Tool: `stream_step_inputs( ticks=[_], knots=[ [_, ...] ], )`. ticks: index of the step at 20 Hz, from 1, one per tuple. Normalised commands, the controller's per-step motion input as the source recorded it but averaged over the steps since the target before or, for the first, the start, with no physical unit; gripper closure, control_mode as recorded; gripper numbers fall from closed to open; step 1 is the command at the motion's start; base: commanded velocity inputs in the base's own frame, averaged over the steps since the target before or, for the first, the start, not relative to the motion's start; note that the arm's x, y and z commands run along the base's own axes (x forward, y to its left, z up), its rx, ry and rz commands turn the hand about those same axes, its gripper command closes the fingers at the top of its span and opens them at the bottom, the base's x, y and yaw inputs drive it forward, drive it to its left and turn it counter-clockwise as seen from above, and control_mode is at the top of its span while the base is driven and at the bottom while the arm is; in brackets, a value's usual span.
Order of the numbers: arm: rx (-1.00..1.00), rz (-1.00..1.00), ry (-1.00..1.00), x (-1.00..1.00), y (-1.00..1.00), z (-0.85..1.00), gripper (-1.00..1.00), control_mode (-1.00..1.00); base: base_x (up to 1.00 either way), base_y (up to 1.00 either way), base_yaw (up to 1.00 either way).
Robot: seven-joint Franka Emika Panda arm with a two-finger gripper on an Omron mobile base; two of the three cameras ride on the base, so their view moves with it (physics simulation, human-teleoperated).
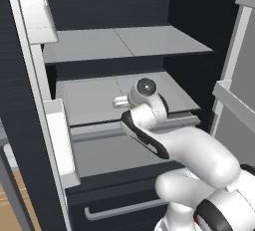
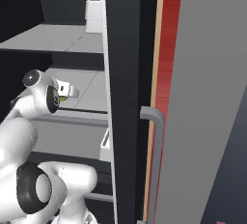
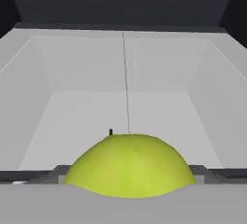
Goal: Pick the peach and pear from the fridge and place them inside the tupperware on the counter.
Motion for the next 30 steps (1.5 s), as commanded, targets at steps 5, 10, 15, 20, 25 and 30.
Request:
stream_step_inputs(
  ticks=[5, 10, 15, 20, 25, 30],
  knots=[
    [0.01, 0.00, 0.01, -1.00, -0.27, 0.70, 1.00, -1.00, 0.00, 0.00, 0.00],
    [0.02, -0.02, 0.07, -1.00, -0.26, 0.70, 1.00, -1.00, 0.00, 0.00, 0.00],
    [0.01, -0.04, 0.06, -1.00, -0.13, 0.87, 1.00, -1.00, 0.00, 0.00, 0.00],
    [0.00, -0.02, 0.01, -1.00, -0.15, 0.92, 1.00, -1.00, 0.00, 0.00, 0.00],
    [0.00, -0.01, 0.04, -0.93, -0.11, 0.84, 1.00, -1.00, 0.00, 0.00, 0.00],
    [0.00, -0.02, 0.08, -0.45, -0.11, 0.32, 1.00, 1.00, -0.20, -0.14, -0.01]
  ],
)
